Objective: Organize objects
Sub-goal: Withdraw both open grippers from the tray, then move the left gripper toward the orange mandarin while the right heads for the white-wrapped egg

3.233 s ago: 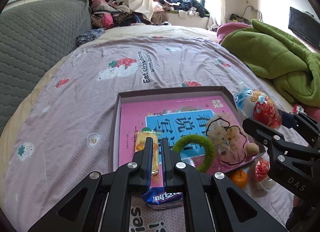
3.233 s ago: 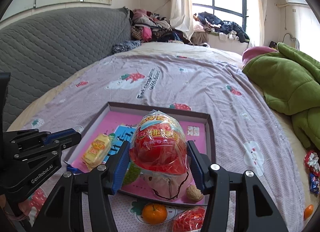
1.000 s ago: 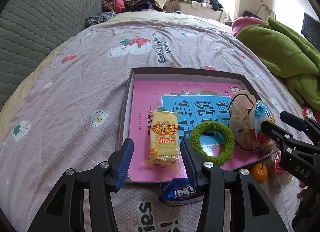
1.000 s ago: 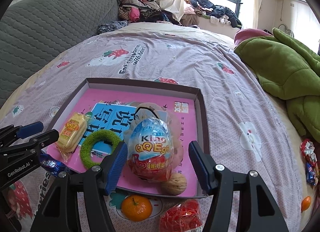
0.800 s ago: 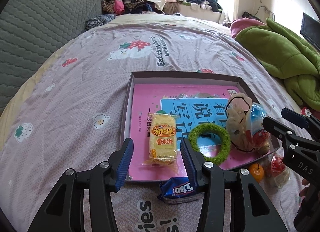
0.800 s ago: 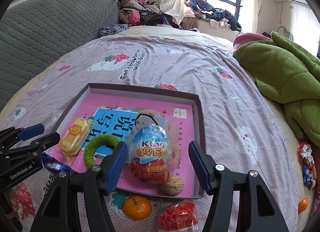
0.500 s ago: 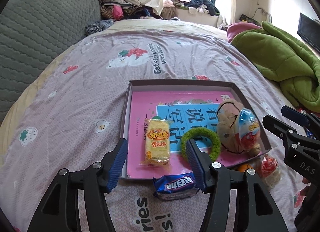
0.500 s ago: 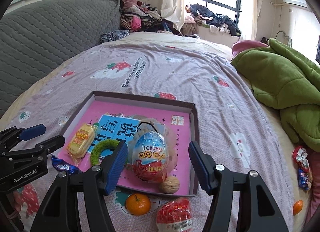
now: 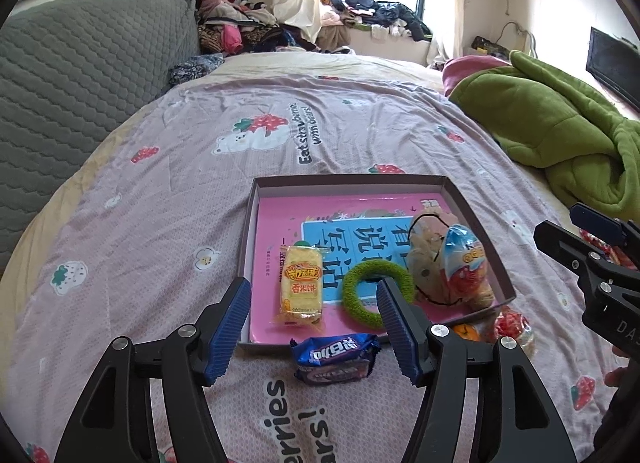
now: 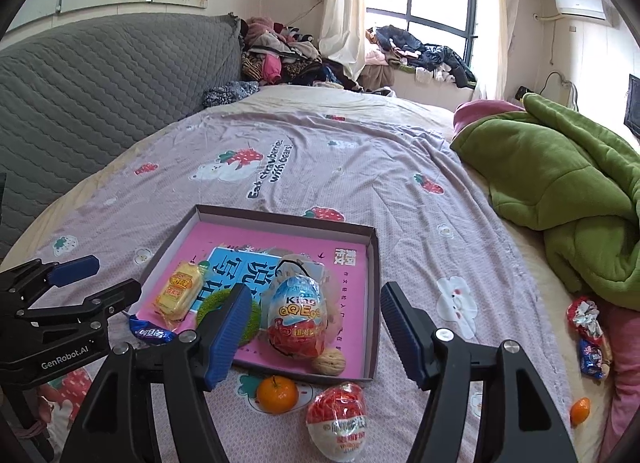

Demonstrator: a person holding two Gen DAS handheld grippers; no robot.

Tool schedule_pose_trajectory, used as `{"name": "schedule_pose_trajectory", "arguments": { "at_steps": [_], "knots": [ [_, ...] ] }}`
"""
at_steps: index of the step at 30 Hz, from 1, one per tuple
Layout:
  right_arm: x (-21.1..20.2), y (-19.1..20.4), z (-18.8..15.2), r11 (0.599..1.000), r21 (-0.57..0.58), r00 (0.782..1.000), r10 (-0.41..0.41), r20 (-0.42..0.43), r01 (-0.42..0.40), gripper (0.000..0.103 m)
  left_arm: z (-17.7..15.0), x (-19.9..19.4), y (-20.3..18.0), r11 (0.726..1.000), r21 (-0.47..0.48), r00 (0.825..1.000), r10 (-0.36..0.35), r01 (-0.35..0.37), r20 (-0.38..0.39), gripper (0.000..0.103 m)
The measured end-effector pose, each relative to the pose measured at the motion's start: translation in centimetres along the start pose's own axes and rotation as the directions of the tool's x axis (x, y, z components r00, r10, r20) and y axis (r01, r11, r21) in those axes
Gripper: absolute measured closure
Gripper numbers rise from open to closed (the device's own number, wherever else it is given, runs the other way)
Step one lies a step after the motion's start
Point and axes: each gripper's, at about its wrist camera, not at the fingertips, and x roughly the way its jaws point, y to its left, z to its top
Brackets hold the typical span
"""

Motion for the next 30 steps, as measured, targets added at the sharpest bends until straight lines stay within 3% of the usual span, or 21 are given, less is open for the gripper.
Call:
{"name": "schedule_pose_trajectory", "arguments": {
  "at_steps": [18, 30],
  "knots": [
    [-5.9, -1.2, -0.8, 1.000, 0.027, 0.998, -0.010, 0.066, 0.008, 0.036, -0.1, -5.0, -2.1, 1.000, 0.024, 0.998, -0.013, 0.012, 0.055, 0.033],
    [-7.6, -0.8, -2.5, 1.000, 0.016, 0.997, -0.003, 0.072, 0.002, 0.036, -1.1, -7.1, -2.7, 0.999, 0.032, 0.997, -0.032, 0.030, 0.073, 0.031]
  ]
}}
